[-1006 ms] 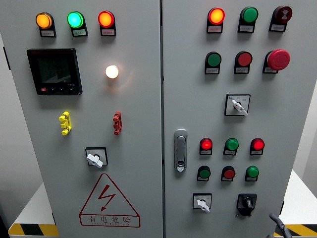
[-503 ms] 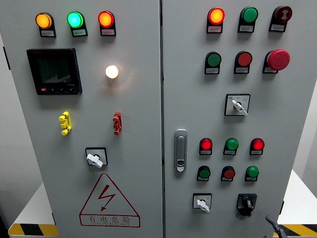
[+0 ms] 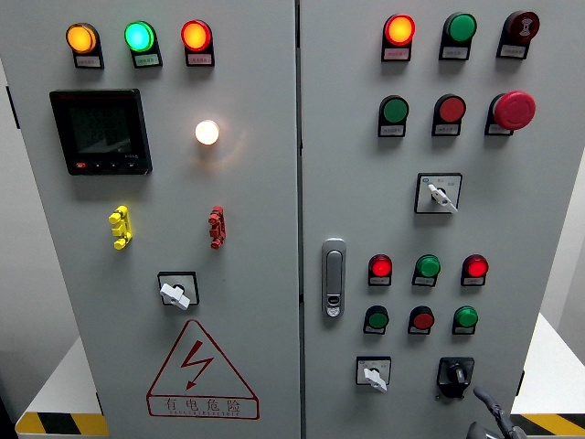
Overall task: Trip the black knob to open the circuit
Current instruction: 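Raise the right hand up toward the black rotary knob, then grip the black rotary knob with the right hand and twist it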
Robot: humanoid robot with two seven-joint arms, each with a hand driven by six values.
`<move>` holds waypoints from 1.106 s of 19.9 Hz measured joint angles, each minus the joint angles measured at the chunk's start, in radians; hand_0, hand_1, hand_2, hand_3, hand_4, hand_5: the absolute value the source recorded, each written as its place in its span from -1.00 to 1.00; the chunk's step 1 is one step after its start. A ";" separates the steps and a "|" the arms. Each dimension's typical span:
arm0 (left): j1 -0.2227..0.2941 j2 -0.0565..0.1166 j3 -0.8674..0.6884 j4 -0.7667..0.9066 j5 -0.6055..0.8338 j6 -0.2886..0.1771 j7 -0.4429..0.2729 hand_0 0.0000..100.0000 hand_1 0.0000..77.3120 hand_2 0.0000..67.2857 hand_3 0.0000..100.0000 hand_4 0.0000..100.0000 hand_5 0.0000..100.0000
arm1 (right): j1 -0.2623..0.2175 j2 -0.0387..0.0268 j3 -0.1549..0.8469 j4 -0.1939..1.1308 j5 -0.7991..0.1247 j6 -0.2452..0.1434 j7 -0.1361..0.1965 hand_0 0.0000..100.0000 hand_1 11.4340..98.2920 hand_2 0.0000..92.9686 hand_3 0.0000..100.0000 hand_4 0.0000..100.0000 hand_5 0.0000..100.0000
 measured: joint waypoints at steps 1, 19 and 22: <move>0.000 0.000 0.000 0.000 0.000 0.000 0.000 -1.00 -1.00 -0.42 -0.48 -0.80 -0.83 | 0.002 0.0000 -0.002 -0.005 0.000 0.001 -0.001 1.00 0.47 -1.00 0.89 1.00 1.00; 0.000 0.000 0.000 0.000 0.000 0.000 0.000 -1.00 -1.00 -0.42 -0.48 -0.80 -0.83 | 0.038 -0.0002 -0.043 -0.034 0.000 0.001 -0.010 1.00 0.39 -1.00 0.88 1.00 1.00; 0.000 0.000 0.000 0.000 0.000 0.000 0.000 -1.00 -1.00 -0.42 -0.48 -0.80 -0.83 | 0.038 -0.0001 -0.051 -0.034 0.000 0.001 -0.010 1.00 0.37 -1.00 0.88 1.00 1.00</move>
